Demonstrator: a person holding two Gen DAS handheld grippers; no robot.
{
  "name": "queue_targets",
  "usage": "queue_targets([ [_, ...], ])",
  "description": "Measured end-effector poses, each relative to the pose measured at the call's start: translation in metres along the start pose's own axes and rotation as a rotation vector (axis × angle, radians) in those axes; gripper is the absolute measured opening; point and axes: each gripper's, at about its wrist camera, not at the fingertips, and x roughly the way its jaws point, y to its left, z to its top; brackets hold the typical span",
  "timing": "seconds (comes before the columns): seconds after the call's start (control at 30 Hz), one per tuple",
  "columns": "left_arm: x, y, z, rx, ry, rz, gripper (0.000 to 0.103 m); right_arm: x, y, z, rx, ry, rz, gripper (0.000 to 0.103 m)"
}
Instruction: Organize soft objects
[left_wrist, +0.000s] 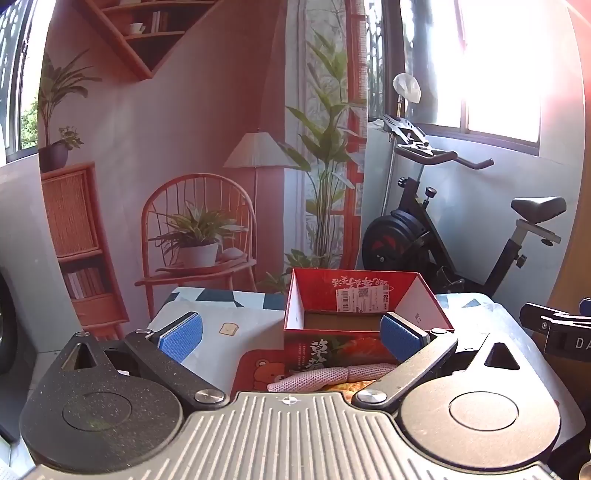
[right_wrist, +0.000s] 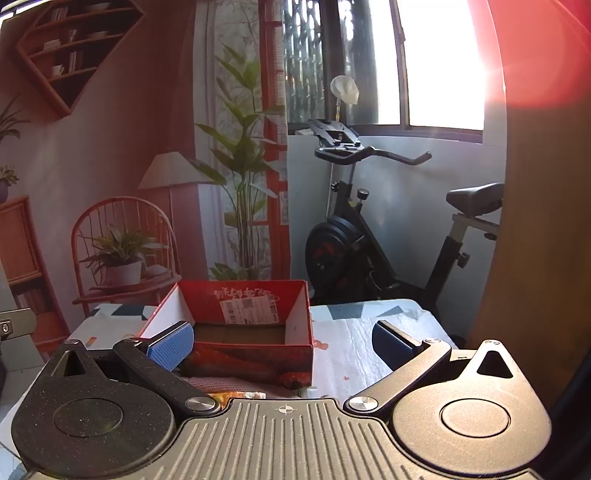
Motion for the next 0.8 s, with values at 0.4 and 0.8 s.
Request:
queue_targets([
  [0.4,-0.0008,0.0000,-0.0018,0.007,-0.025,-0.003,0.103,0.0004,-0.0002,-0.0009,0.000,-0.004,0.004,0.103],
  [0.8,-0.0017,-0.0005,-0.0008,0.011,-0.019,-0.006,0.103,0.0049,-0.0005,-0.0009,0.008,0.006,0.001,0.103],
])
